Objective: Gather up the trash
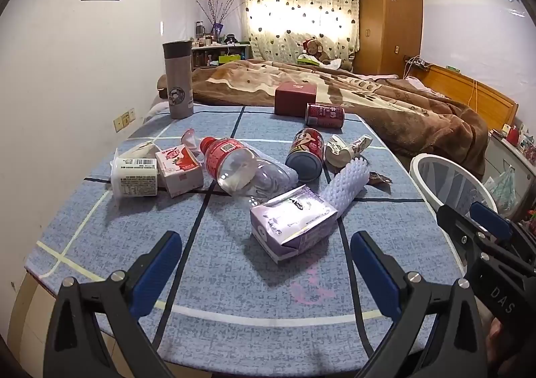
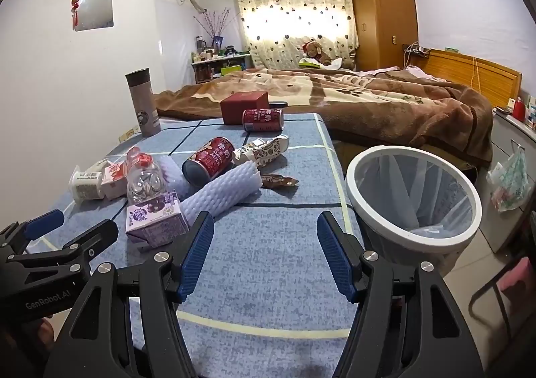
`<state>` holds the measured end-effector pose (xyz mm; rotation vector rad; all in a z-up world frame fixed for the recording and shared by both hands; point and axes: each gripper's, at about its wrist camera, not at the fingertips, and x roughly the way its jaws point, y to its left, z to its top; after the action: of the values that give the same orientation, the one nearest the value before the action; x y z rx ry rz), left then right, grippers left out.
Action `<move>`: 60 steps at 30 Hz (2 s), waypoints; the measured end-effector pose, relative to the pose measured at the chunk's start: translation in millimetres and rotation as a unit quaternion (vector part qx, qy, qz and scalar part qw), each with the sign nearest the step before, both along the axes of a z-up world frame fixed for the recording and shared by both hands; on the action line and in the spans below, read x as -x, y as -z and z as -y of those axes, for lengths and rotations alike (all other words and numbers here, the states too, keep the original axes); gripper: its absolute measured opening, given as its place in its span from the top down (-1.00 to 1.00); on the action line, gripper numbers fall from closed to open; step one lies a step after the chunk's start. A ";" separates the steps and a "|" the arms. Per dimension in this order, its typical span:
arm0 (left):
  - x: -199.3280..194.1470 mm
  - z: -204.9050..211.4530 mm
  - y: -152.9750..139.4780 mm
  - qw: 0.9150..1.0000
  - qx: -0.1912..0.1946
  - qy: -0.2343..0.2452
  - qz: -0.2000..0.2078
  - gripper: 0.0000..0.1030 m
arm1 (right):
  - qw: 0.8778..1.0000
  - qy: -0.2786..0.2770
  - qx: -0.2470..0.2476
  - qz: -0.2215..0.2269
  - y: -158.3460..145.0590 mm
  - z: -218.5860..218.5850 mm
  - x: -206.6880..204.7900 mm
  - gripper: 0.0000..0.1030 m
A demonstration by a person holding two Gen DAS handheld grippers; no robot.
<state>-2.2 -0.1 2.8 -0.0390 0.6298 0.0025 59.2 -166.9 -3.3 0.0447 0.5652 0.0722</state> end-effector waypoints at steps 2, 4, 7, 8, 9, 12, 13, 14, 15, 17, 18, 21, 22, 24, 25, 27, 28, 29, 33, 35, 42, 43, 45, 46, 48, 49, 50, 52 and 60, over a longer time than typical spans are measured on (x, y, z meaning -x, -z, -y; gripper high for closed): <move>0.3 -0.7 0.0 1.000 0.000 -0.001 0.000 -0.98 | 1.000 0.000 0.000 0.000 0.0 -0.8 0.6 -0.27; 0.2 -0.7 0.0 1.000 0.000 -0.001 0.000 -0.98 | 1.000 0.001 0.001 0.000 -0.1 -0.4 0.1 -0.27; -0.4 -1.0 -0.1 1.000 -0.002 -0.001 0.000 -0.98 | 1.000 0.001 0.001 0.001 -0.3 -0.4 0.5 -0.27; -0.7 -1.2 -0.1 1.000 -0.002 -0.002 0.000 -0.98 | 1.000 0.002 0.001 0.001 -0.5 -0.2 0.6 -0.27; -0.8 -1.4 -0.3 1.000 -0.002 -0.002 0.000 -0.98 | 1.000 0.003 0.001 0.002 -0.8 -0.4 1.4 -0.27; -0.9 -1.1 -0.5 1.000 -0.002 -0.003 0.001 -0.98 | 1.000 0.004 0.001 0.004 -1.8 0.6 2.5 -0.27; -1.0 -1.1 -0.4 1.000 -0.002 -0.003 0.001 -0.98 | 1.000 0.005 0.001 0.004 -1.8 0.7 2.6 -0.27; -0.9 -1.1 -0.5 1.000 -0.002 -0.003 0.002 -0.98 | 1.000 0.004 0.001 0.004 -1.9 0.9 2.8 -0.27; -0.9 -1.6 -0.5 1.000 -0.002 -0.003 0.001 -0.98 | 1.000 0.004 0.002 0.005 -2.2 1.2 3.3 -0.27; -1.0 -1.3 -0.6 1.000 -0.002 -0.003 0.002 -0.98 | 1.000 0.004 0.002 0.005 -2.3 0.9 2.7 -0.27; -0.6 -1.4 -0.9 1.000 -0.002 -0.003 0.002 -0.98 | 1.000 0.005 0.003 0.005 -2.4 1.2 2.8 -0.27; -0.5 -1.6 -1.2 1.000 -0.002 -0.003 0.002 -0.98 | 1.000 0.005 0.003 0.005 -2.4 0.5 3.0 -0.27; -0.7 -1.6 -1.2 1.000 -0.002 -0.003 0.002 -0.98 | 1.000 0.004 0.002 0.005 -2.4 0.7 3.2 -0.27; -0.4 -1.3 -1.1 1.000 -0.002 -0.003 0.003 -0.98 | 1.000 0.005 0.003 0.005 -2.7 0.6 3.3 -0.27; -0.2 -1.6 -1.0 1.000 -0.002 -0.003 0.003 -0.98 | 1.000 0.005 0.002 0.005 -2.6 1.3 3.0 -0.27; -0.3 -1.4 -1.0 1.000 -0.002 -0.003 0.003 -0.98 | 1.000 0.006 0.003 0.005 -2.6 0.2 3.3 -0.27; -0.6 -1.4 -1.0 1.000 -0.002 -0.003 0.003 -0.98 | 1.000 0.006 0.003 0.005 -2.9 0.3 3.6 -0.27; -0.3 -1.8 -0.9 1.000 -0.001 -0.003 0.003 -0.98 | 1.000 0.006 0.004 0.005 -2.7 0.1 3.7 -0.27; -0.2 -1.6 -0.9 1.000 -0.002 -0.003 0.003 -0.98 | 1.000 0.006 0.004 0.005 -3.0 0.3 4.0 -0.27; -0.2 -1.9 -0.8 1.000 -0.001 -0.002 0.003 -0.98 | 1.000 0.006 0.004 0.004 -2.6 0.0 3.7 -0.27; 0.6 -2.5 -1.1 1.000 0.000 -0.003 0.003 -0.98 | 1.000 0.006 0.005 0.005 -2.7 -0.2 3.6 -0.27; 0.5 -2.4 -1.1 1.000 0.000 -0.003 0.004 -0.98 | 1.000 0.005 0.005 0.004 -2.7 -0.2 3.9 -0.27; 0.5 -2.4 -1.1 1.000 -0.001 -0.003 0.003 -0.98 | 1.000 0.006 0.005 0.005 -2.7 -0.2 3.9 -0.27; 0.7 -2.6 -1.2 1.000 -0.001 -0.003 0.004 -0.98 | 1.000 0.005 0.004 0.005 -2.7 -0.4 3.8 -0.27; 0.4 -2.5 -1.1 1.000 0.000 -0.003 0.003 -0.98 | 1.000 0.006 0.005 0.004 -2.5 0.0 3.8 -0.27; 0.6 -2.5 -1.2 1.000 -0.001 -0.003 0.003 -0.98 | 1.000 0.006 0.004 0.005 -2.5 0.1 3.9 -0.27; 0.5 -2.5 -1.1 1.000 -0.001 -0.003 0.003 -0.98 | 1.000 0.006 0.004 0.005 -2.7 0.2 4.1 -0.27; 0.6 -2.8 -1.1 1.000 0.000 -0.003 0.003 -0.98 | 1.000 0.006 0.004 0.005 -2.6 0.0 4.1 -0.27; 0.4 -2.6 -1.0 1.000 0.000 -0.003 0.003 -0.98 | 1.000 0.006 0.004 0.005 -2.6 0.7 4.4 -0.27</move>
<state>-2.6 2.5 3.8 -0.0397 0.6229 0.0077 54.8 -167.6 -0.7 0.0407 0.5554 0.0580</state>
